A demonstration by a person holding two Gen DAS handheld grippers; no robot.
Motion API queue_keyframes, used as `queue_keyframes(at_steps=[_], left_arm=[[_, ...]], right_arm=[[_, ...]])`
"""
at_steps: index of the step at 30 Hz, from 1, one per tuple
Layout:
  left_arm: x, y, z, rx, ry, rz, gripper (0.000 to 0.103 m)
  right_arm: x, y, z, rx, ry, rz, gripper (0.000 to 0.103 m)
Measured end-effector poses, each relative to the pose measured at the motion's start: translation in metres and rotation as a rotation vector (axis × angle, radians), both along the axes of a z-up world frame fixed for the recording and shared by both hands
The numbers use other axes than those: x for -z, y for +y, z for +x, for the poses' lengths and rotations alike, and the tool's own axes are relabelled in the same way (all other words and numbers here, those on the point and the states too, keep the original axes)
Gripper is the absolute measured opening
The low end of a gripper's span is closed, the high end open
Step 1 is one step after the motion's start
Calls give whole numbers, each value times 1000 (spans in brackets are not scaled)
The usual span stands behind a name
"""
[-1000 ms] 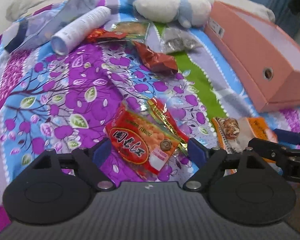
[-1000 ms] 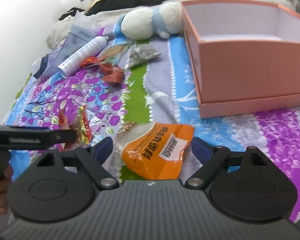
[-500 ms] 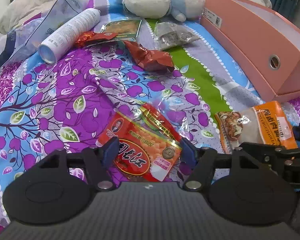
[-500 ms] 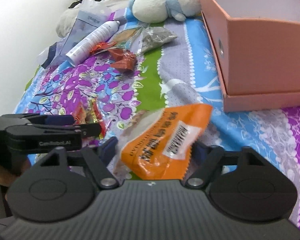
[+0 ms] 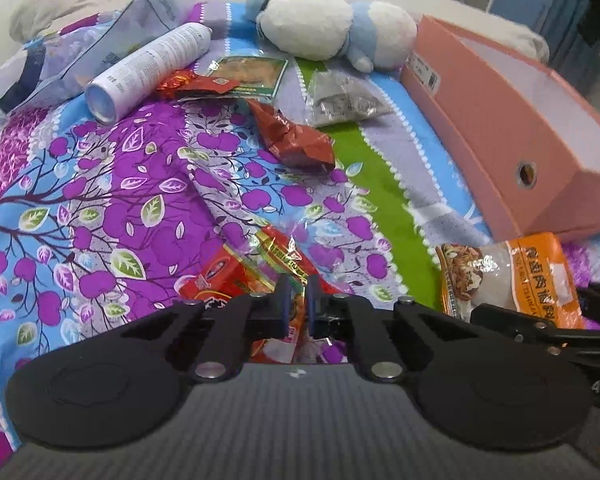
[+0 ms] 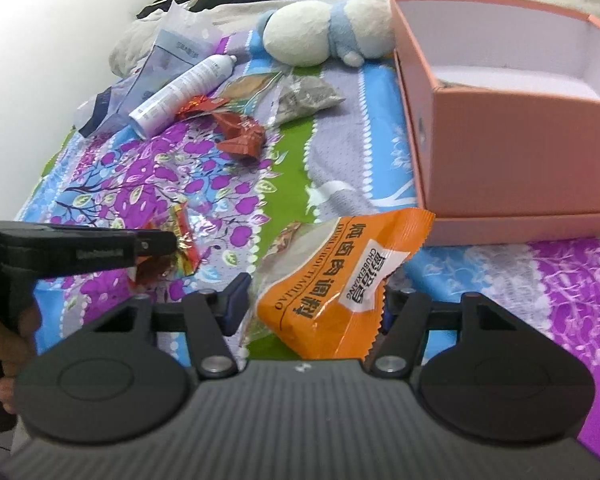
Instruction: Organize snacks
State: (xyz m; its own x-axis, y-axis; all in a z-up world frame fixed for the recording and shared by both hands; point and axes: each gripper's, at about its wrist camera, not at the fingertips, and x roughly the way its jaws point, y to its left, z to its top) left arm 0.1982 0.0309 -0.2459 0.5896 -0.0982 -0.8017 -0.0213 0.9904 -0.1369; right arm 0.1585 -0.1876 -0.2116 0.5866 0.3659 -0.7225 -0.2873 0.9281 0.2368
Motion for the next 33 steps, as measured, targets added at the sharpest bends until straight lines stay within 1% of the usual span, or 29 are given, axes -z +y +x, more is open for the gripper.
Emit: queue_keyframes(at_steps=[5, 10, 16, 23, 26, 28, 33], left_arm=[[-18, 4, -11, -40, -39, -45, 8], [-37, 8, -21, -88, -87, -84, 6], [-58, 11, -27, -114, -126, -145, 5], [-85, 2, -31, -98, -182, -179, 5], [-90, -1, -30, -85, -189, -186, 5], [-93, -3, -30, -82, -190, -206, 5], [-109, -12, -29, -44, -214, -192, 5]], right_arm=[[-10, -5, -4, 12, -26, -15, 63], [-27, -7, -9, 18, -73, -29, 63], [-46, -10, -13, 28, -116, -29, 63], [-66, -17, -14, 46, -151, -22, 63], [-73, -20, -14, 52, -165, -26, 63], [-75, -22, -14, 59, -165, -29, 63], [-82, -28, -14, 75, -173, -28, 63]])
